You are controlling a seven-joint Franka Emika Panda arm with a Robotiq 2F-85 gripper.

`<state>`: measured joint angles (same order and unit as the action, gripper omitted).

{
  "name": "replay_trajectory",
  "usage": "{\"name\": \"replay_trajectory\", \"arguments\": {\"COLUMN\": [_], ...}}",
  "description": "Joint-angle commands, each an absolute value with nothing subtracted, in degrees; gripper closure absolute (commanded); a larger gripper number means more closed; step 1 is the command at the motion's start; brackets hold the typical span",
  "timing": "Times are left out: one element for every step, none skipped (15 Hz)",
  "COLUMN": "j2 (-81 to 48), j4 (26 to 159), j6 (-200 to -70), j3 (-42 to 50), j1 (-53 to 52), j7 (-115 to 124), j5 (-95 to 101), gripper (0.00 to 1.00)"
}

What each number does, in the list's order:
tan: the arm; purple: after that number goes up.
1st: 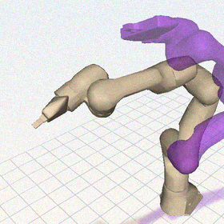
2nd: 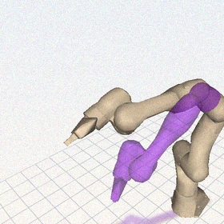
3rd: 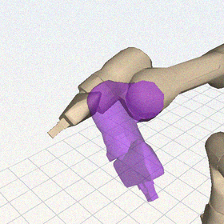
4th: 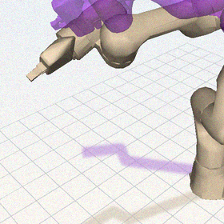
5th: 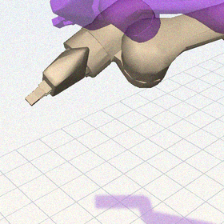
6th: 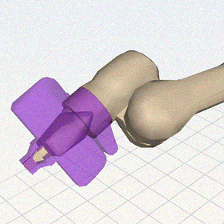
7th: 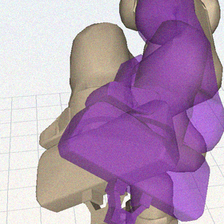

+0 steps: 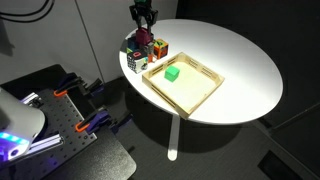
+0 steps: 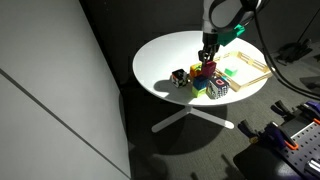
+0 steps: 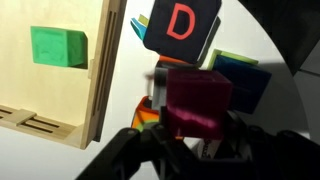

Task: Remove the mulberry pink block from the stack and place it in the wooden tray

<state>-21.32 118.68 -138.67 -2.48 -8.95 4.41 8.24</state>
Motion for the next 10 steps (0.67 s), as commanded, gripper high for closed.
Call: {"name": "replay_trajectory", "arguments": {"j2": [-17.87, -17.34, -17.03, -16.42, -16.03, -15.68, -15.26, -14.85, -14.51, -14.25], "j4": [121.41, 122.07, 122.54, 123.31, 123.89, 124.45, 125.08, 125.67, 126.26, 126.72], "j6": [-137.22, -137.05, -136.80, -136.49, -136.29, -136.14, -136.05, -136.05, -136.03, -136.06], "j3": [-1.12, -0.57, -0.22, 0.33, 0.72, 1.14, 1.52, 1.92, 2.29, 2.67], "j1": [-7.19, -6.50, -5.82, -5.07, -4.31, -3.64, -2.93, -2.30, -1.69, -1.20], "j7": [5.07, 4.95, 4.70, 4.58, 4.39, 4.35, 4.22, 4.19, 4.21, 4.28], "j5": [8.20, 8.11, 7.91, 7.97, 7.86, 7.92, 7.89, 7.94, 7.99, 8.10], "gripper": [0.69, 0.69, 0.69, 0.69, 0.69, 0.69, 0.69, 0.69, 0.69, 0.69]}}
